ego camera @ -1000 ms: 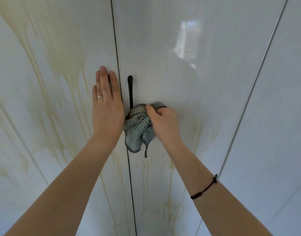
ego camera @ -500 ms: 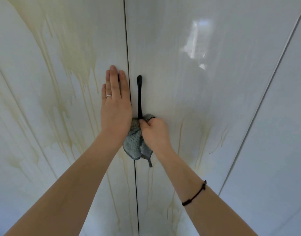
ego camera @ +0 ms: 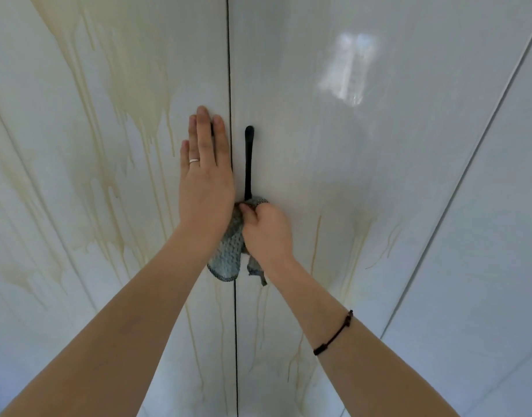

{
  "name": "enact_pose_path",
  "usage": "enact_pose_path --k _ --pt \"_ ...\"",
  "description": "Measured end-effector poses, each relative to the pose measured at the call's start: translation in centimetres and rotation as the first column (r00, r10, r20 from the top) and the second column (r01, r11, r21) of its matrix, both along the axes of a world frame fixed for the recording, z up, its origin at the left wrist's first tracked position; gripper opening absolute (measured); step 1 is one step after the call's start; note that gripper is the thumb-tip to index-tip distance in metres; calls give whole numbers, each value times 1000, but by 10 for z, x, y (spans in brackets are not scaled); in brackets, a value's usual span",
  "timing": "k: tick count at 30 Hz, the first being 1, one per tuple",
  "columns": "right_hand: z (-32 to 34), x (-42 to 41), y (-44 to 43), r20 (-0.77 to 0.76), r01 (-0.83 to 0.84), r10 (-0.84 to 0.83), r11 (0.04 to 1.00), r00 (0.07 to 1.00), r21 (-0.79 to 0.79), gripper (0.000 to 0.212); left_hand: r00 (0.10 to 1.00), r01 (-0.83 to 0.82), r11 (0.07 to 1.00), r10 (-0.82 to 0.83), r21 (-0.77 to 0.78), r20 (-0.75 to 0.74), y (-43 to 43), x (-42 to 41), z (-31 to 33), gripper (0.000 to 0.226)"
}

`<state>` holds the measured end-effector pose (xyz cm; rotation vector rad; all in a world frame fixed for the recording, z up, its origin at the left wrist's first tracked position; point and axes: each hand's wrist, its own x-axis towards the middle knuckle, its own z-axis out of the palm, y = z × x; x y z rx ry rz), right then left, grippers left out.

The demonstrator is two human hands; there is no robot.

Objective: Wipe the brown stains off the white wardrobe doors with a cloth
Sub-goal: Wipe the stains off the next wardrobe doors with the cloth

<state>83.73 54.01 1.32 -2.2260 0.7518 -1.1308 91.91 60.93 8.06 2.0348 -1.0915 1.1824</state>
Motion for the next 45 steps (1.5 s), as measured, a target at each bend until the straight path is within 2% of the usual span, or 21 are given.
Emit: enact_pose_path --k 2,4,6,8,10,12,15,17,19,21,23,25,27,31,34,36,37,39,41,43,45 --pt "-10 0 3 -69 8 -11 999 998 -48 40 1000 -11 1000 11 1 13 -2 0 -1 63" --pt "-45 -3 13 -258 26 -53 994 965 -108 39 999 -30 1000 29 7 27 0 0 -1 60" --pt "-71 -7 22 -405 4 -22 999 914 -46 40 999 -27 999 26 28 26 5 -2 1 59" --pt "-73 -14 22 -453 7 10 999 891 36 41 999 -14 998 11 57 46 9 -2 3 60" --pt "-49 -25 11 -401 28 -33 999 916 -20 39 999 -6 998 3 61 47 12 0 3 63" --pt "-4 -44 -12 -209 118 -127 992 970 -54 39 1000 1 999 -2 47 30 11 0 2 65" --pt "66 -83 -53 66 230 -227 972 972 -42 44 1000 2 1000 -2 28 -8 5 -5 2 66" --pt "75 -100 -65 88 194 -191 981 978 -25 43 1000 -11 1000 11 6 -16 -1 -7 1 68" --pt "44 -103 -64 2 177 -177 984 984 -12 40 1000 -10 1000 10 -19 -27 -4 -7 -2 69" --pt "-7 -103 -56 -154 160 -147 984 977 78 38 1000 -5 1000 4 -25 -24 -3 -6 -2 69" --pt "-51 -109 -48 -329 180 -115 968 937 176 44 1000 0 1000 0 -13 -8 0 -5 -1 69" --pt "-68 -113 -45 -414 212 -119 959 902 187 48 1000 12 1000 -12 5 -3 3 -4 0 72" --pt "-48 -115 -46 -327 204 -147 968 934 148 47 1000 14 1000 -14 15 5 3 -3 -1 72" --pt "53 -117 -61 48 305 -302 951 952 -45 39 1000 16 1000 -16 -7 -27 0 -6 -2 69" --pt "88 -114 -71 155 263 -252 963 955 -57 44 999 4 1000 -5 -29 -42 -3 -8 -2 68" --pt "64 -106 -69 87 258 -254 965 963 -44 40 1000 9 999 -10 -37 -28 -4 -5 -4 67" --pt "39 -101 -64 -1 264 -265 963 964 -59 39 1000 8 999 -9 -40 -24 -5 -5 -5 67" --pt "-21 -95 -50 -293 229 -247 969 924 -96 41 1000 7 999 -8 -45 -11 -5 -4 -4 69" --pt "-74 -98 -36 -557 191 -177 981 812 -34 40 1000 14 999 -14 -40 0 -3 -4 -3 70" --pt "-97 -106 -33 -617 195 -105 977 780 80 42 1000 22 999 -22 -29 7 -1 -3 -3 72" --pt "-76 -114 -41 -486 212 -145 973 862 85 43 999 27 999 -26 -24 18 0 -1 -4 74"
